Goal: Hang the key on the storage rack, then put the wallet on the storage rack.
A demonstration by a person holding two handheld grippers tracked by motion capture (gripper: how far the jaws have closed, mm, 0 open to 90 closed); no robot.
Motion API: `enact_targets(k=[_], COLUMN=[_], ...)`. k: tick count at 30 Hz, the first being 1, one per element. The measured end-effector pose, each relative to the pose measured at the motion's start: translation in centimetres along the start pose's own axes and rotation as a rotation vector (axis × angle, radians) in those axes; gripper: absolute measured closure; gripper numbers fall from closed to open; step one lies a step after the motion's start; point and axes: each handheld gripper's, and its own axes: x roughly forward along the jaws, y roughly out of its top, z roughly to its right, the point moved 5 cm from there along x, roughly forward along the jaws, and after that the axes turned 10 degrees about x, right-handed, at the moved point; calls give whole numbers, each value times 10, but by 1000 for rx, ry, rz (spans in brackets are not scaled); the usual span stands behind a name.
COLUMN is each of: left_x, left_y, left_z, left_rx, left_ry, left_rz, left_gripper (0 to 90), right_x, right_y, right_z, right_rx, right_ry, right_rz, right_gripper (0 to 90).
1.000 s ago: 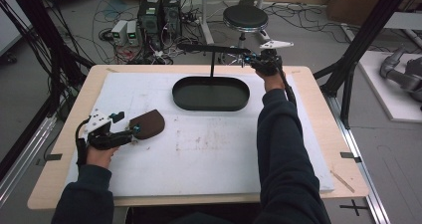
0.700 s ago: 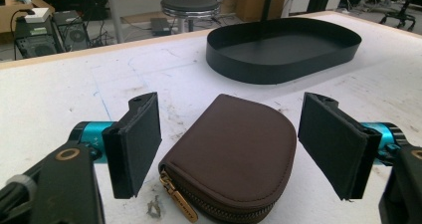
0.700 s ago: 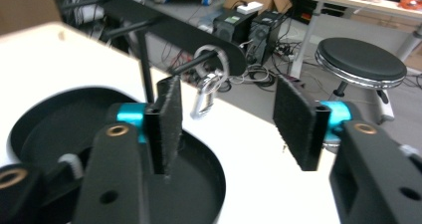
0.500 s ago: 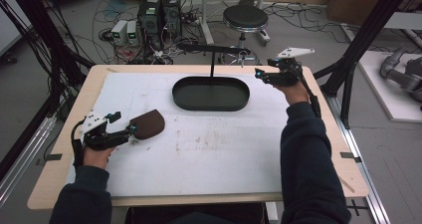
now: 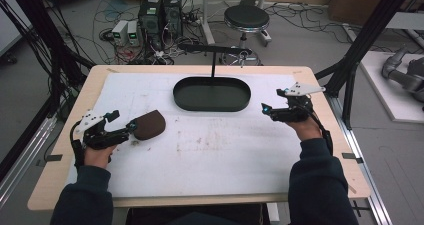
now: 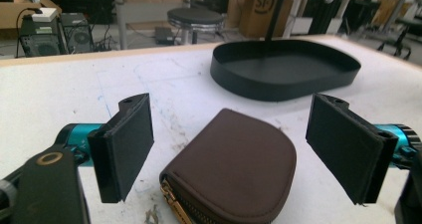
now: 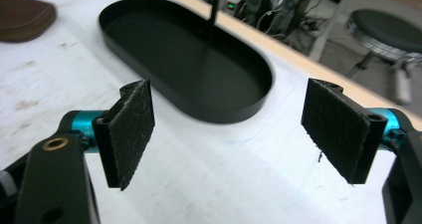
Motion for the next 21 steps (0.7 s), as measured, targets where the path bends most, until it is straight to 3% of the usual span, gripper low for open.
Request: enact_targets(k=[7, 16, 21], left_x=[1, 3, 1], left_y=[1, -2, 0], left_z=[1, 2, 4], left_rx=[21, 12, 18], left_ry=[10, -23, -37], left_rz=[-4, -28, -13], left_gripper=[176, 176, 175], right_x=[9, 11, 15], right_y=[-22, -30, -34], right_z=[-11, -10, -10], right_rx=[5, 23, 26], right_ry=[44, 64, 78], right_rz=[-27, -35, -76], right_gripper=[212, 213, 213])
